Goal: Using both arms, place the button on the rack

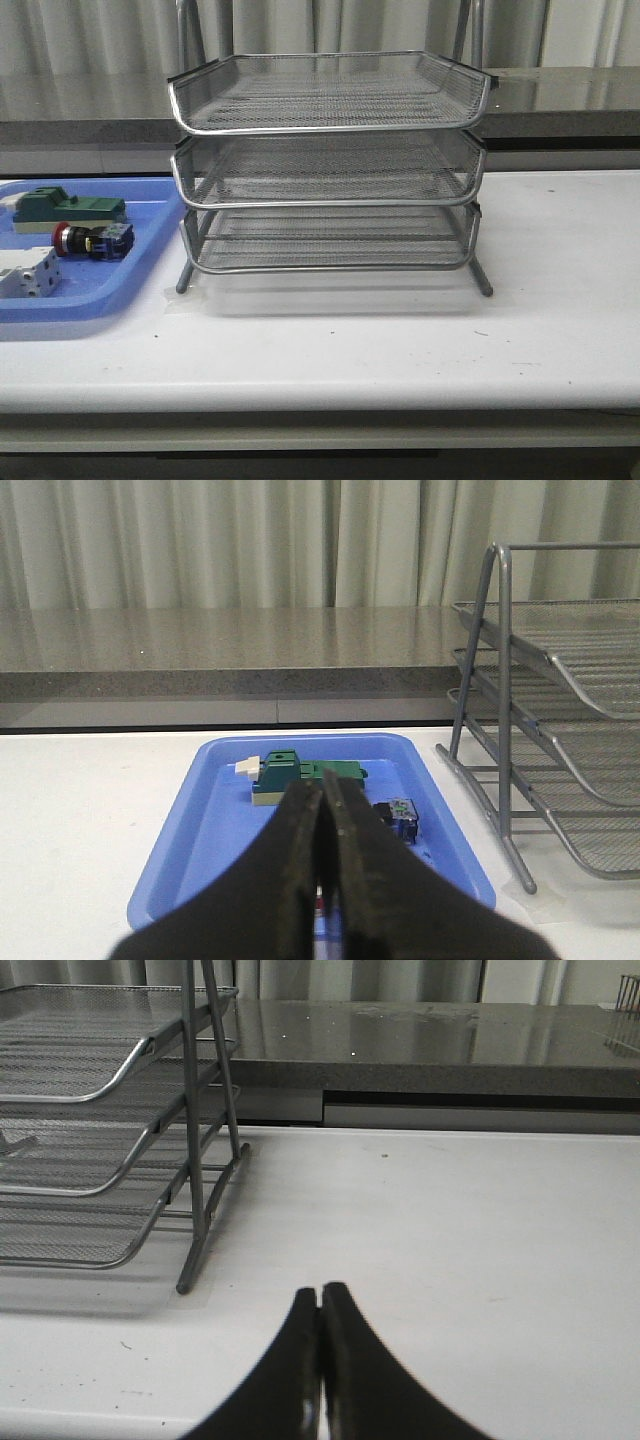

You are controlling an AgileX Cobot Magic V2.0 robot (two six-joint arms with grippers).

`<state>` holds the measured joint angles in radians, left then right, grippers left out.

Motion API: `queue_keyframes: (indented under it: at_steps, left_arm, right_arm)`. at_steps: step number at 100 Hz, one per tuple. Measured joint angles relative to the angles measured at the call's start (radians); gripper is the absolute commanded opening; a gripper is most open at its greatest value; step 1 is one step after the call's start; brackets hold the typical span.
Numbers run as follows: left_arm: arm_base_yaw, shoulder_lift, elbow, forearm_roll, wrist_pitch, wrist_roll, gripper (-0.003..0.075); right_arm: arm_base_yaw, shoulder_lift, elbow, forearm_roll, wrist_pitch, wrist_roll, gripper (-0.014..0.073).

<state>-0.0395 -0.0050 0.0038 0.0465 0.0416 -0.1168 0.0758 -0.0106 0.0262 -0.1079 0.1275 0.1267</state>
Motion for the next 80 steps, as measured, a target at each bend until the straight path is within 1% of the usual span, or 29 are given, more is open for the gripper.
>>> queue_keyframes:
  at_steps: [68, 80]
  left_arm:
    - [0.0, 0.0, 0.0, 0.0, 0.0, 0.0, -0.002]
    - [0.0, 0.0, 0.0, 0.0, 0.0, 0.0, -0.002]
  right_arm:
    - [0.0, 0.0, 0.0, 0.0, 0.0, 0.0, -0.0099]
    - [0.0, 0.0, 0.0, 0.0, -0.029, 0.0, -0.0099]
